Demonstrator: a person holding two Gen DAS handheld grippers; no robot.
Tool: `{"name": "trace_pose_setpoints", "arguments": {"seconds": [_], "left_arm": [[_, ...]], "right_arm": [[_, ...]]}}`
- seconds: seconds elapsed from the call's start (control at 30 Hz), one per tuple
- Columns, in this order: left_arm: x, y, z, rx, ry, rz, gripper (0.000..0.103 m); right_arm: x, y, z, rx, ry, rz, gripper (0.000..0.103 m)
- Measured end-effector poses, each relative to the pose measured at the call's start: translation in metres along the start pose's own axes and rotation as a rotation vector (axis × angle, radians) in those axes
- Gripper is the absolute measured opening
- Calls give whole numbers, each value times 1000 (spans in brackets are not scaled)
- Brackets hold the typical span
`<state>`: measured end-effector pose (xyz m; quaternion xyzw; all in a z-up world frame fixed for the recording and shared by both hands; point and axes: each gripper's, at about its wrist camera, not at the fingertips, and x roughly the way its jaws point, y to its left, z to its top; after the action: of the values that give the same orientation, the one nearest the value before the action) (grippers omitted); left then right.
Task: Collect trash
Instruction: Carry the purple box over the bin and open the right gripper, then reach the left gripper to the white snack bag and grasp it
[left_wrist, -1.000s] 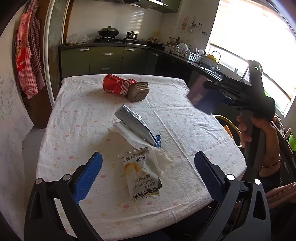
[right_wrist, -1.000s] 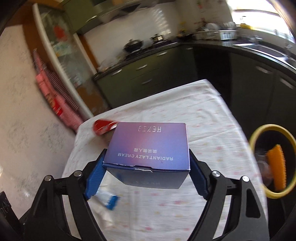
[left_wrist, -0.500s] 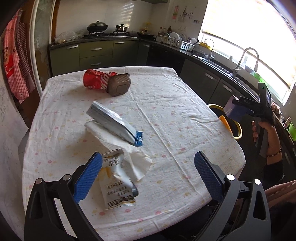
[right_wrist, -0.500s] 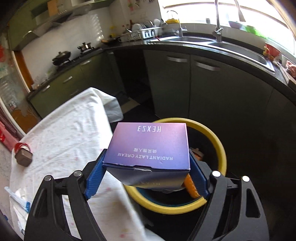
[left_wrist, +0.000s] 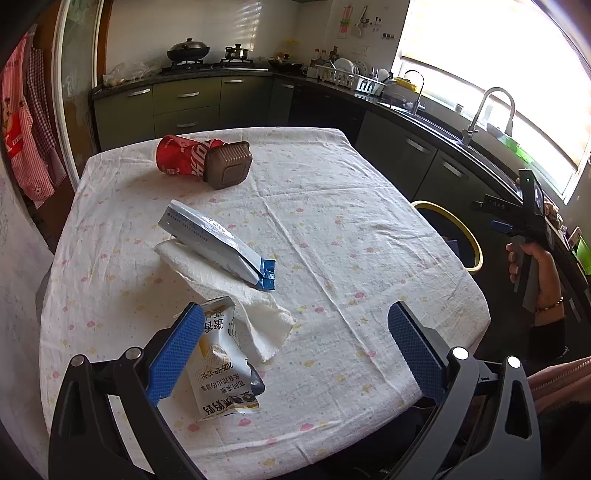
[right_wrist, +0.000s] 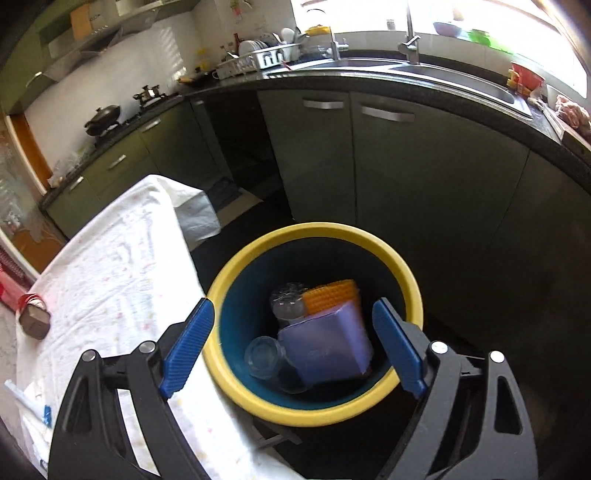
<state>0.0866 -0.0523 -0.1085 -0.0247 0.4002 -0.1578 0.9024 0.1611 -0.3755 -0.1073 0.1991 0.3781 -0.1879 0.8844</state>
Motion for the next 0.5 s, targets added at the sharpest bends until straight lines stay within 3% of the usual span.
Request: {"name": "trace_pose_setpoints", "arguments": {"seconds": [0.37,0.5], "left_arm": [[-8,28,-10,-9,12,100,98],[6,36,-14,-37,50,88,98]], "right_arm": [[-35,54,-22,-147,16,188,86],[-38,74,-29,-205,31,229,86]]}}
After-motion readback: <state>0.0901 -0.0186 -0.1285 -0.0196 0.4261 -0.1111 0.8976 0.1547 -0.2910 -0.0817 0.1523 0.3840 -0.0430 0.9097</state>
